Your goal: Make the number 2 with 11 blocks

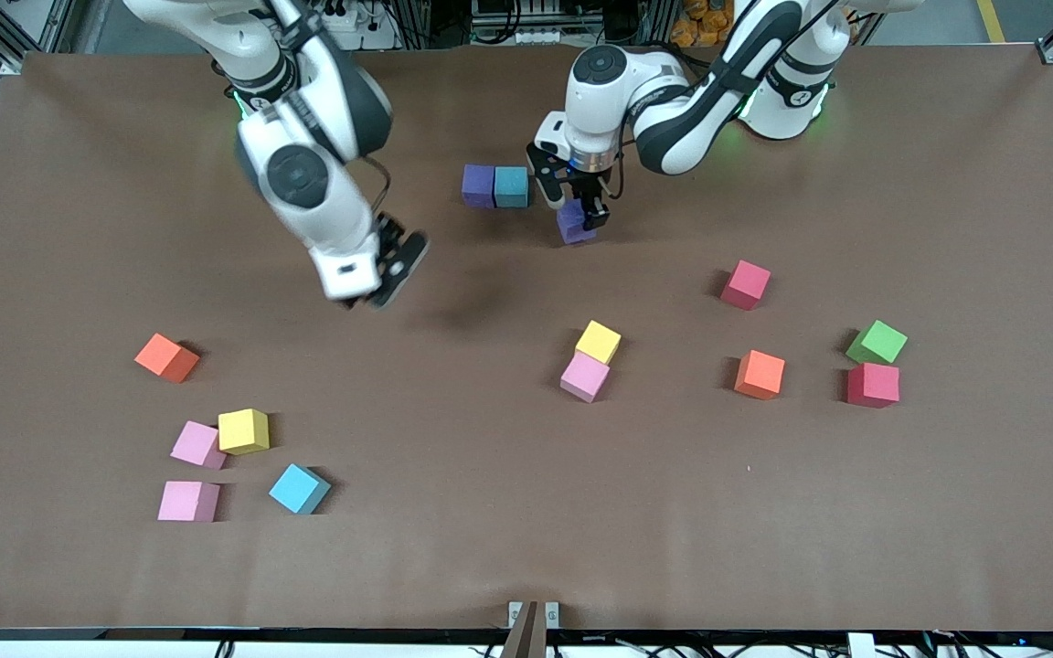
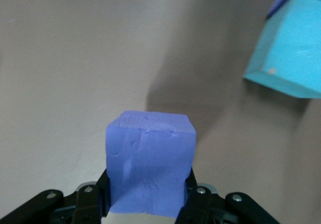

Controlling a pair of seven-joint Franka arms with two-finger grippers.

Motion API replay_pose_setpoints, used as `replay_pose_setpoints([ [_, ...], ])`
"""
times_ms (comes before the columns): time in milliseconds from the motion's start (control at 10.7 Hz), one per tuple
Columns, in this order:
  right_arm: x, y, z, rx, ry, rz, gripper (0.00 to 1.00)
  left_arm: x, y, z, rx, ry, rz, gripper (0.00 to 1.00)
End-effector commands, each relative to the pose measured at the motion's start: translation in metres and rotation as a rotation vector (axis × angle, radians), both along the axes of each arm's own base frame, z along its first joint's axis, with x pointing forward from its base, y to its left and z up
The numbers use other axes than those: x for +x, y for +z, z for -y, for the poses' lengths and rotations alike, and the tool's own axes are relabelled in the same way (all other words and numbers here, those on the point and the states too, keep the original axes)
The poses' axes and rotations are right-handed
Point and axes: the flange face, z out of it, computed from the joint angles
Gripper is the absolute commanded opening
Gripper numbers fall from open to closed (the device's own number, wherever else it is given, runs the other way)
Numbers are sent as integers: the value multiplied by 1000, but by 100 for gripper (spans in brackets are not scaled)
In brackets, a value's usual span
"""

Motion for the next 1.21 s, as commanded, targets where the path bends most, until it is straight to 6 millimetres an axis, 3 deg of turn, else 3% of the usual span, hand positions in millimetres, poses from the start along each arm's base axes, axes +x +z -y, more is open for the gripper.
replay_pose_setpoints([
  [0, 84, -12, 45, 10, 2, 33, 100, -14, -9, 13, -54, -55, -22, 43],
  [187, 133, -9, 72, 21, 6, 88, 100, -26, -10, 20, -66, -82, -26, 43],
  [373, 165, -30, 82, 14, 13, 109, 100, -35, -14, 23, -64, -123, -35, 43],
  [653, 194, -84, 98, 21, -12, 167, 100, -43, -19, 24, -61, -166, -47, 43],
  [840, 217, -87, 96, 33, 100, 247, 100, -51, -24, 27, -58, -189, -62, 42],
  [933, 229, -90, 106, 20, 144, 264, 100, -54, -27, 29, -58, -194, -69, 42],
  [1120, 235, -98, 112, 17, 166, 281, 100, -63, -29, 33, -58, -225, -79, 42],
])
